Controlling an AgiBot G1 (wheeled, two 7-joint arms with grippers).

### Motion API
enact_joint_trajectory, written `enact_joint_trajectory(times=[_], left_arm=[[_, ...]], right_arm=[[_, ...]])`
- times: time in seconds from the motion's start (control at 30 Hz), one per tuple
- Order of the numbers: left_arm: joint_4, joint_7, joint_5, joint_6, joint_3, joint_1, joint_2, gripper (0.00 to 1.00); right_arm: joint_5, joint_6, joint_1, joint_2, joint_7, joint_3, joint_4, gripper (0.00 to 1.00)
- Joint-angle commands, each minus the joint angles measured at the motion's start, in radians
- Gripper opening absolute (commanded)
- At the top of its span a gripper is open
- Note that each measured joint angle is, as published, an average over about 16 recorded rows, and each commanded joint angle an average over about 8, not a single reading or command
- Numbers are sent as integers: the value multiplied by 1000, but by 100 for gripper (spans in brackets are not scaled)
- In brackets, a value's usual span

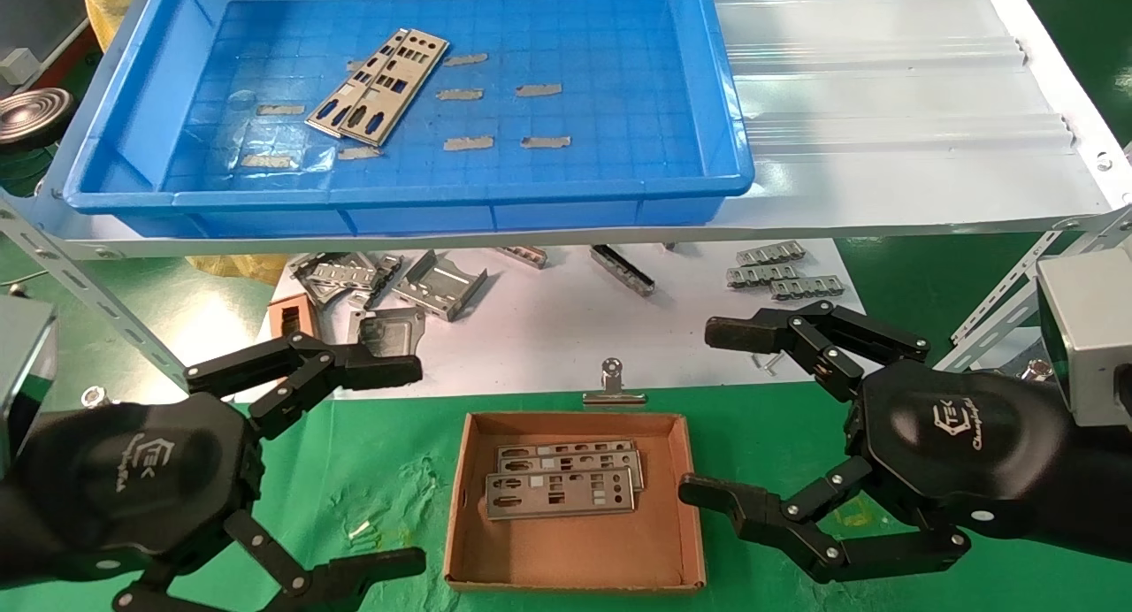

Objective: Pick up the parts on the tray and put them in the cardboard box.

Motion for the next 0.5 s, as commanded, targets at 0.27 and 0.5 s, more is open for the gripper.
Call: enact_joint_trajectory(times=[0.27, 0.5], left_arm=[[0, 0, 0, 0, 0, 0, 0, 100], [0, 0, 0, 0, 0, 0, 0, 100]], right_arm=[[0, 0, 0, 0, 0, 0, 0, 100], [0, 0, 0, 0, 0, 0, 0, 100]])
